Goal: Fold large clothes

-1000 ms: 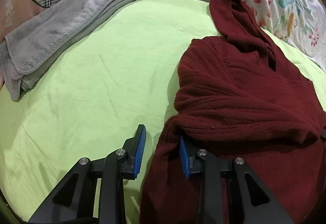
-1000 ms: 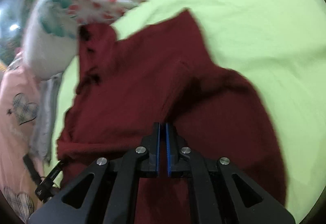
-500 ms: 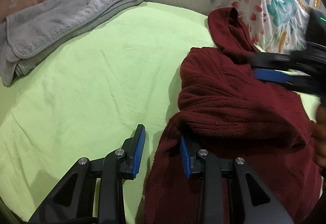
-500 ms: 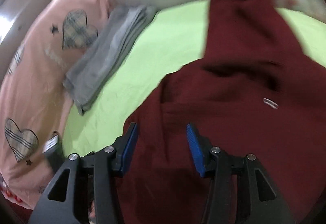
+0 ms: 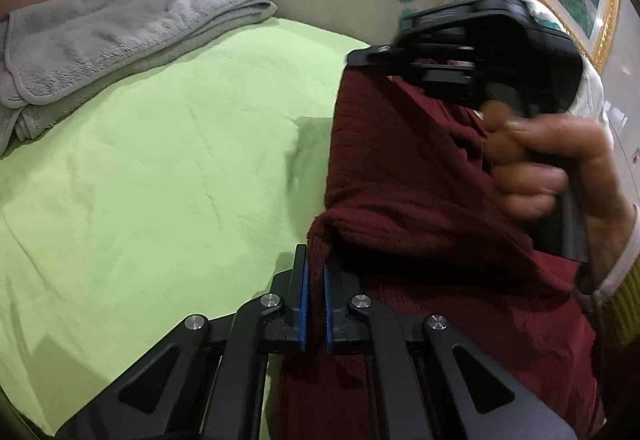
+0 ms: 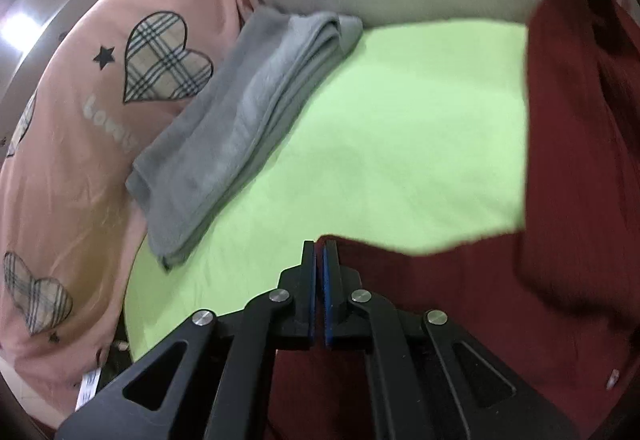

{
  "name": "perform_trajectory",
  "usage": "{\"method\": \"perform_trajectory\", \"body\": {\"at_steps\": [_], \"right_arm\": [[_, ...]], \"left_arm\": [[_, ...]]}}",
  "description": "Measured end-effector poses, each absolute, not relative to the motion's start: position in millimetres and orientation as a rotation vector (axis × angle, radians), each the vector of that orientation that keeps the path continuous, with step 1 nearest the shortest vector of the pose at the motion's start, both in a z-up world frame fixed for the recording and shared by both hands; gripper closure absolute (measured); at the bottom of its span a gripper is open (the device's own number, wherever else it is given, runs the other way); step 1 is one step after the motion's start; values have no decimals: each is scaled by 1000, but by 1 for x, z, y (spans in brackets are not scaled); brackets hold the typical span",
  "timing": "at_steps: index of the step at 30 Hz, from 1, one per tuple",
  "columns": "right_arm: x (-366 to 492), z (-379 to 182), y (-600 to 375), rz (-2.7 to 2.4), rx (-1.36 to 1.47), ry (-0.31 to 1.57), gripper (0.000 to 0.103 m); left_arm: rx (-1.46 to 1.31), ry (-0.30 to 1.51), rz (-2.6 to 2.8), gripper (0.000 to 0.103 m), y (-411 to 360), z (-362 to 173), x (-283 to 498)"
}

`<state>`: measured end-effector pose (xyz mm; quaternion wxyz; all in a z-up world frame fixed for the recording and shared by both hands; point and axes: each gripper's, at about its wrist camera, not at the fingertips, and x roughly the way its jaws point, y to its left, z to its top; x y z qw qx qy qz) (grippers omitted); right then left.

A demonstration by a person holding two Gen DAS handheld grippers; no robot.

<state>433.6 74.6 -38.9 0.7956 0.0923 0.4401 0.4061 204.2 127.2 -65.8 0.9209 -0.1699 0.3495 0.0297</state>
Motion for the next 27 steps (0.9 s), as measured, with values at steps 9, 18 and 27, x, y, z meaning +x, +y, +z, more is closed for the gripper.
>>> {"method": "perform_trajectory", "body": {"at_steps": [9, 18, 27], "right_arm": [[429, -61, 77, 784, 146, 1027, 95], [341, -5, -107, 537, 365, 830, 57], [251, -35, -305, 42, 585, 768, 57]], "left_arm": [[-364, 830, 69, 99, 139, -59, 192], [-75, 839, -59, 49, 117, -36, 227], [46, 902, -17, 94, 107, -60, 224]]}}
